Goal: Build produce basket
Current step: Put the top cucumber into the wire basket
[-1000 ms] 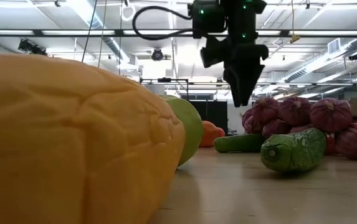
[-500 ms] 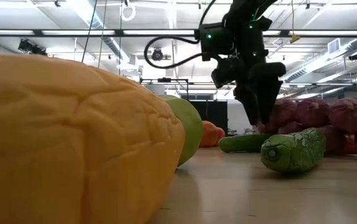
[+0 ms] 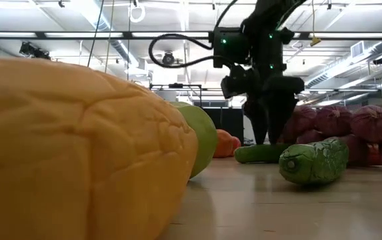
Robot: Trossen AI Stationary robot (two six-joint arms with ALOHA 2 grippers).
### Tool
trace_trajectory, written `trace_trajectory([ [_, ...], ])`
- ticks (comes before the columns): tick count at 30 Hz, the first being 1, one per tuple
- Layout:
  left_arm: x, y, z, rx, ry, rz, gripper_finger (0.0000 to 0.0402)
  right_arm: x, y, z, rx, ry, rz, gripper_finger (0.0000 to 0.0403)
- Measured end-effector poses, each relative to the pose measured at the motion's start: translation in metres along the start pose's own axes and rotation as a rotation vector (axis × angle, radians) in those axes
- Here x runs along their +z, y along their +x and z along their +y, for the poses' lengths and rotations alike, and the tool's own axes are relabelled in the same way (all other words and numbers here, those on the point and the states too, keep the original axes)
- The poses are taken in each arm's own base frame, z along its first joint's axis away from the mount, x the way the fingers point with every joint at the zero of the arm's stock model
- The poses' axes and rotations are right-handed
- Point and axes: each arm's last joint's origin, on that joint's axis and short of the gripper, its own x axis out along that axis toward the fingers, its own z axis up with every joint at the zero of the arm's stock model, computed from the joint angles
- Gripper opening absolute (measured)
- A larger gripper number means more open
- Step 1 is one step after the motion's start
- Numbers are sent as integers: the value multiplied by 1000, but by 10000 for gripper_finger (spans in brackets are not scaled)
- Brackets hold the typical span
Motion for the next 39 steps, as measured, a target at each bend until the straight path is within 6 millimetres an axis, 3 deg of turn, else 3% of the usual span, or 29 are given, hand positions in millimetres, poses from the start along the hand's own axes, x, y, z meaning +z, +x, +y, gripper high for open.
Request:
trace_trajectory([
  [10,-1,5,-1,12,-21,6,373,-18,24,-2,-33,12,36,346],
  [16,0,7,-2,12,-29,3,373,-17,26,-2,-37,53,17,335],
  [31,2,9,-5,-12,-38,-20,373,4,10,-4,-7,56,-98,145],
  [39,2,9,-5,-11,-31,-20,373,20,-9,-9,-12,65,-170,126],
])
